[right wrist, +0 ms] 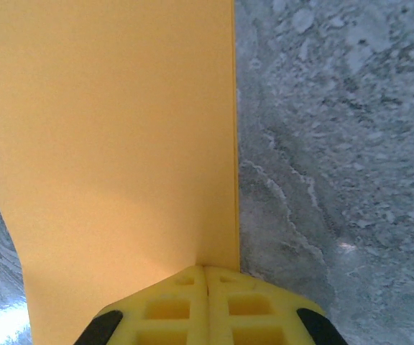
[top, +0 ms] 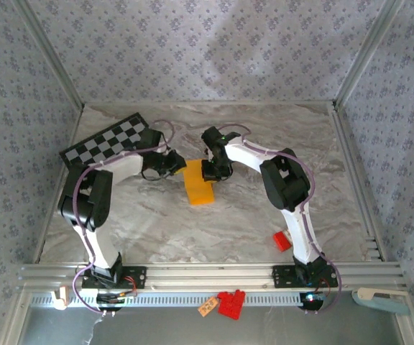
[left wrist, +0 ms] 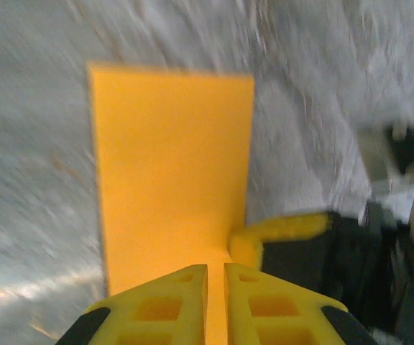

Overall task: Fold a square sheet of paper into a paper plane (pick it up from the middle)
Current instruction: First fold the square sheet of paper in half at the center of the table.

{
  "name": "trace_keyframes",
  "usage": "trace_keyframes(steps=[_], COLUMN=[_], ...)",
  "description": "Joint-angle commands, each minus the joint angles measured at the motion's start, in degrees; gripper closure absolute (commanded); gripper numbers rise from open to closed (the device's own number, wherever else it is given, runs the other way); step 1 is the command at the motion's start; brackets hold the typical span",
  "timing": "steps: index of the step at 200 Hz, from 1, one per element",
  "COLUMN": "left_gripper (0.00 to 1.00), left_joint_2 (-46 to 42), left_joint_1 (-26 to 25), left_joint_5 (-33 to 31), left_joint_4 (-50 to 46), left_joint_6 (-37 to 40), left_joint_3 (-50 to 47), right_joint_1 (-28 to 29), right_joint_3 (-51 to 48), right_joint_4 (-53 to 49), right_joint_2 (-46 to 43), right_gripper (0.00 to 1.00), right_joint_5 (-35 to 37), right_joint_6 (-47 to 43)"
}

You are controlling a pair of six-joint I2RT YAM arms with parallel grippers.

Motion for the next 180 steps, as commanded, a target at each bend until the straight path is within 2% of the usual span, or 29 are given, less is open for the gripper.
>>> trace_keyframes(steps=[1,30,98,144,180], left_gripper=[0.86,0.86,0.87,0.87,0.87], left_joint_2=[-0.8,1.2,5.2,1.8,-4.1], left_joint_1=[-3.4,-6.1,-5.8,-3.2,-0.5], left_joint_5=[-0.1,-0.1,-1.8,-3.3,-0.1], left_joint_4=[1.7,2.4,1.8,-0.3,-0.5], left_joint_6=[-4.3,-5.6,-6.4,-3.7,-1.5], left_joint_3=[-3.7,-4.9,-6.4,-13.0,-15.8], right_joint_1=[-1.9,-1.7,-1.6,-1.6,-1.6], right_joint_3=[-7.6,-7.6,-7.6,-7.6,-7.7], right_joint_4=[-9.5,-9.3,-9.5,-9.7,-9.6], right_joint_2=[10.4,10.4,10.5,10.7,10.5], right_gripper=[0.94,0.94,0.94,0.94,0.94], right_joint_5=[15.2,15.2,15.3,15.7,15.9], right_joint_6=[0.5,0.4,0.4,0.2,0.2])
